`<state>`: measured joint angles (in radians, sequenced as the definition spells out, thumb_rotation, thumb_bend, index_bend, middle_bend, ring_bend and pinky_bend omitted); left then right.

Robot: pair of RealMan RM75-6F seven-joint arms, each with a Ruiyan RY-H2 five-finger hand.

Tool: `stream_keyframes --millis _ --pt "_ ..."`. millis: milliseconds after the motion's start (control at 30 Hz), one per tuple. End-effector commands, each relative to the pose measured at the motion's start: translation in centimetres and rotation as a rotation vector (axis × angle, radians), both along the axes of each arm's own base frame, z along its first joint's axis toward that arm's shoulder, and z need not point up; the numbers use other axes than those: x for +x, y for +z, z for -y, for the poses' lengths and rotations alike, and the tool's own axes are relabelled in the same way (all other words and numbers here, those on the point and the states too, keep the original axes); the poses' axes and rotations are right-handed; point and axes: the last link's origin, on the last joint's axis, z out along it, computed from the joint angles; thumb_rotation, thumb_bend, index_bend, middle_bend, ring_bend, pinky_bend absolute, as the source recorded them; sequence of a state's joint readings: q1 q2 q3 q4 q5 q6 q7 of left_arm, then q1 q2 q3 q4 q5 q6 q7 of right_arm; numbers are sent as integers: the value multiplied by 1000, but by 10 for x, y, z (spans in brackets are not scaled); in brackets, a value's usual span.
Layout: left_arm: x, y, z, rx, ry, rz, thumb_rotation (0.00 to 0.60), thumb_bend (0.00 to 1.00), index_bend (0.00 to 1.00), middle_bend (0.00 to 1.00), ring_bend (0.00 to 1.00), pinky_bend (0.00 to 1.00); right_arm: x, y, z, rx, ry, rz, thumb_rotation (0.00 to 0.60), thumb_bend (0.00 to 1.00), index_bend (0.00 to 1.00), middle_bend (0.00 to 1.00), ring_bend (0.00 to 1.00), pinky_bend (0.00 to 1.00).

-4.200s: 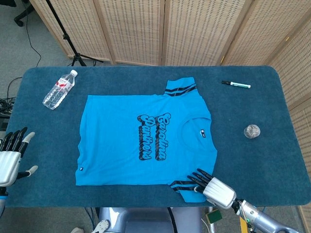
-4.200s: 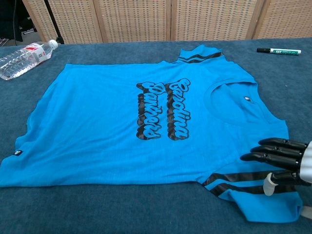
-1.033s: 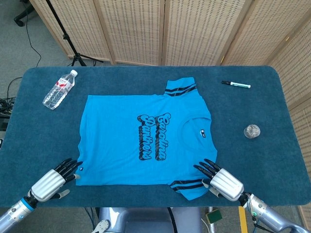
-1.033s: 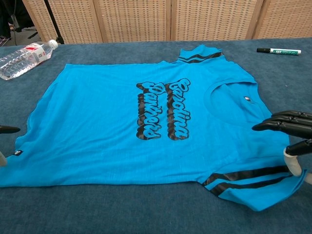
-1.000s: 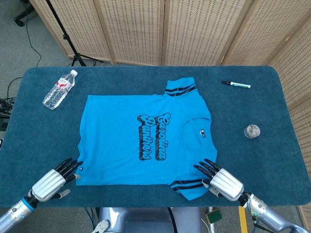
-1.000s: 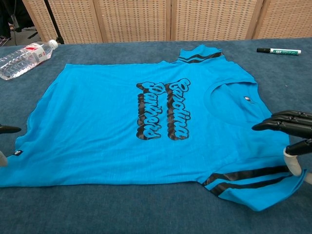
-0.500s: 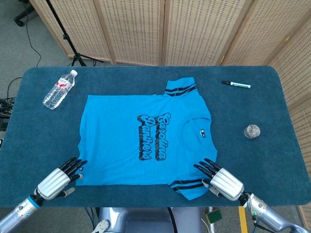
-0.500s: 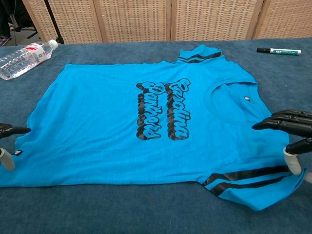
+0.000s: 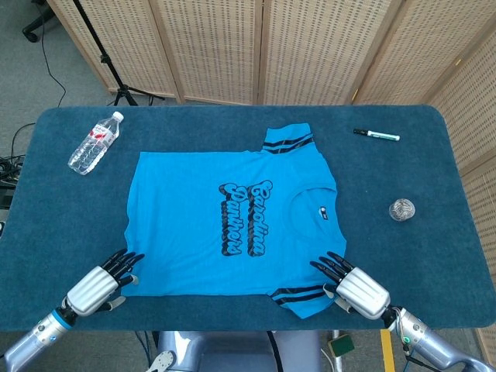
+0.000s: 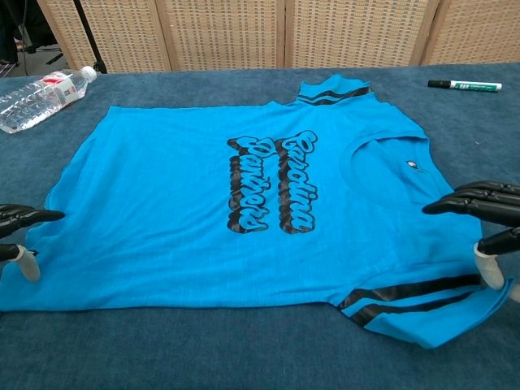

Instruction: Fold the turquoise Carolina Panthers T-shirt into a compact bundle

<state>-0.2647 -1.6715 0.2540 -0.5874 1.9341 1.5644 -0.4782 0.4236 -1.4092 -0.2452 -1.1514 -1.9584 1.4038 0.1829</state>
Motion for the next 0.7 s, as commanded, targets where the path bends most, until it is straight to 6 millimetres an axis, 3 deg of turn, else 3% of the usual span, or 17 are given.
stream_keyframes --millis 33,300,700 --pt "0 -2 -2 -1 8 3 600 291 431 0 0 0 0 0 -1 0 3 -3 600 517 640 67 0 0" --pt "0 -6 -3 -7 18 24 600 317 449 0 0 0 -1 0 0 0 -3 -5 600 518 640 67 0 0" --pt "1 -8 -6 -5 37 55 600 391 551 0 0 0 -1 1 0 1 -3 -1 600 517 640 67 0 0"
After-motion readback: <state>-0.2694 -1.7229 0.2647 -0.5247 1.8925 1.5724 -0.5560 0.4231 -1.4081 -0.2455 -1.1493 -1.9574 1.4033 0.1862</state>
